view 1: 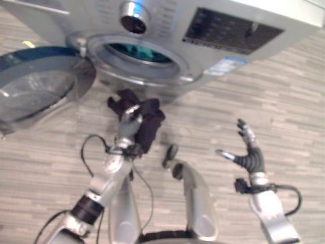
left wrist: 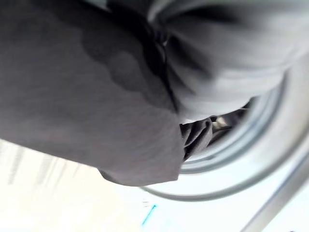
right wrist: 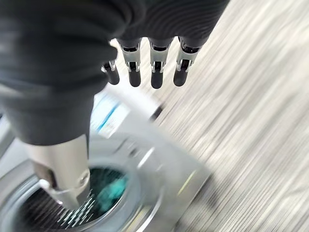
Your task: Grab the laundry basket,head to the washer,open it,put in the laundry and shut it.
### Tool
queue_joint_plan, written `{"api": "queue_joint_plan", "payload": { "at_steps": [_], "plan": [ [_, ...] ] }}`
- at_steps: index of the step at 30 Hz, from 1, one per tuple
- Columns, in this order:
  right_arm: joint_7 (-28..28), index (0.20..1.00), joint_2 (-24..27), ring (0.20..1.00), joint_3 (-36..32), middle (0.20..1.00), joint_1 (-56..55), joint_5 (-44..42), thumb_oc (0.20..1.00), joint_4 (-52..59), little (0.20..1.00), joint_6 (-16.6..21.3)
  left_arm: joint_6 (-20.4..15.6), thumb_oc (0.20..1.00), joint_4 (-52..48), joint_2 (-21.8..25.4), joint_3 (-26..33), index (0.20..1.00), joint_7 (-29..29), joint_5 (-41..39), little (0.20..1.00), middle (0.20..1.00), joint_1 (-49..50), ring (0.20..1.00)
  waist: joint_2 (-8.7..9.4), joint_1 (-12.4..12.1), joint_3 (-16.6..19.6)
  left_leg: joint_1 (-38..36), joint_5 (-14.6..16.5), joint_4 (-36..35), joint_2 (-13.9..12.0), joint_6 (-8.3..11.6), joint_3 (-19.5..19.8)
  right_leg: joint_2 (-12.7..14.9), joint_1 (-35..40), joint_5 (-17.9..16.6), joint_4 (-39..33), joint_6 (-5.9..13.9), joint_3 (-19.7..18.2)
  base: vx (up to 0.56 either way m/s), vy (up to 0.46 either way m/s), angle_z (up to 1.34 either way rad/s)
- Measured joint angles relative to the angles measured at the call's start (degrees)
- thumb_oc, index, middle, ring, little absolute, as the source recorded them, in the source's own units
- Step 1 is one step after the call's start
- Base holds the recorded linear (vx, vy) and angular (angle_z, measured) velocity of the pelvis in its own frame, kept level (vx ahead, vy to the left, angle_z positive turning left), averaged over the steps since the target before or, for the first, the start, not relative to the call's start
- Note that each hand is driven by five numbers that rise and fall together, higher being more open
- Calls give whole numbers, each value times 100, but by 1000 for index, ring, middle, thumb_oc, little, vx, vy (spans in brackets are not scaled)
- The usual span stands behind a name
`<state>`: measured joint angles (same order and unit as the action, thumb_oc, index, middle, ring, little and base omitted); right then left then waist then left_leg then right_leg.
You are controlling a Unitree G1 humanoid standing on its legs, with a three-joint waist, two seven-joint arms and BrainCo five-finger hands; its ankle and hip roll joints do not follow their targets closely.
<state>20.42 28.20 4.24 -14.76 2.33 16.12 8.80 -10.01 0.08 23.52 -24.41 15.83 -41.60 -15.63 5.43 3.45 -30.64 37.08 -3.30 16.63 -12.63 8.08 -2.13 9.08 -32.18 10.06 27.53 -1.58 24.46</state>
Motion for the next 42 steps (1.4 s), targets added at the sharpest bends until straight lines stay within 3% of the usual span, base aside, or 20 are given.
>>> {"api": "queue_joint_plan", "payload": {
  "at_steps": [5,8,9,10,12,16,19,21,27,30,33,35,36,42],
  "plan": [
    [214,1000,-160,1000,-110,1000,445,-17,1000,-700,1000,-72,44,200,1256,-589,-197,200,137,8,200,200,-1001,200,55,74,1,68,18,27,-6,-39,-133,1,-145,-77,-31,13,-130,-14,16,-12],
    [349,1000,-320,1000,-163,1000,623,-131,1000,-821,1000,-23,25,200,1630,-774,-158,200,277,61,200,200,-1376,200,155,286,-1,147,8,31,-56,-65,-217,-28,-251,-177,-108,12,-188,-19,34,-16],
    [471,1000,-543,1000,-179,1000,873,-403,1000,-1173,1000,-32,45,200,2353,-1009,59,200,401,95,200,200,-1733,200,269,342,6,133,32,58,-60,-95,-323,-39,-252,-239,-173,17,-253,-24,32,-24],
    [493,1000,-563,1000,-174,1000,919,-521,1000,-1224,1000,-29,45,200,2451,-1046,96,200,473,95,200,200,-1879,200,311,416,5,148,38,51,-77,-105,-375,-51,-292,-283,-225,24,-309,-24,33,-27],
    [520,1000,-592,1000,-169,1000,955,-755,1000,-1263,1000,-16,27,200,2607,-1096,274,200,573,97,200,200,-2039,200,338,564,5,222,40,53,-105,-107,-393,-136,-321,-413,-414,44,-365,-17,20,-22],
    [543,1000,-607,1000,-163,1000,983,-1177,1000,-1265,1000,114,-70,200,3731,-1271,1278,200,942,-113,200,200,-2727,200,412,706,53,326,64,68,-190,-147,-535,-252,-356,-685,-792,78,-472,2,4,-22],
    [524,1000,-569,1000,-121,1000,983,-1253,1000,-1253,1000,207,-199,200,3909,-1001,1893,200,1197,-337,200,200,-2932,200,449,835,77,479,84,161,-271,-166,-524,-369,-400,-785,-954,84,-499,12,-11,-9],
    [422,1000,-551,1000,-67,1000,968,-1373,1000,-1243,1000,303,-334,200,3866,-724,2491,200,1416,-505,200,200,-3024,200,595,875,175,612,89,192,-323,-168,-523,-462,-500,-879,-1102,77,-530,39,-26,-18],
    [194,1000,-453,1000,-58,1000,937,-1425,1000,-1246,1000,411,-708,200,3765,-31,3009,200,1754,-766,200,200,-3050,200,699,869,247,898,91,252,-417,-150,-517,-584,-679,-1026,-1313,51,-546,46,-15,-7],
    [119,1000,-258,1000,-65,1000,958,-1428,1000,-1247,1000,421,-787,200,3703,219,2953,200,1839,-811,200,200,-3242,200,700,871,247,923,93,245,-381,-150,-516,-552,-674,-1038,-1349,64,-523,72,14,5],
    [71,1000,-157,1000,-32,1000,1026,-1429,1000,-1276,1000,417,-801,200,3702,477,2483,200,1918,-811,200,200,-3751,200,701,874,248,999,90,245,-365,-152,-504,-529,-712,-1065,-1384,89,-491,72,37,6],
    [35,1000,17,1000,59,1000,1141,-1425,1000,-1274,1000,415,-782,200,3931,659,2098,200,1947,-816,200,200,-4606,200,707,902,253,1097,87,248,-313,-157,-507,-486,-790,-1099,-1409,117,-492,128,94,4],
    [35,1000,93,1000,78,1000,1347,-1424,1000,-1274,1000,414,-731,200,4435,916,1558,200,1947,-849,200,200,-5771,200,708,951,254,1141,88,237,-255,-179,-531,-442,-796,-1222,-1572,168,-520,97,92,-2],
    [43,1000,204,1000,122,1000,1651,-1366,1000,-1269,1000,383,-659,200,4976,1124,570,200,1796,-1140,200,200,-6537,200,717,1035,261,1234,111,229,-55,-267,-685,-281,-805,-1482,-1904,244,-625,101,118,1]
  ]
}}
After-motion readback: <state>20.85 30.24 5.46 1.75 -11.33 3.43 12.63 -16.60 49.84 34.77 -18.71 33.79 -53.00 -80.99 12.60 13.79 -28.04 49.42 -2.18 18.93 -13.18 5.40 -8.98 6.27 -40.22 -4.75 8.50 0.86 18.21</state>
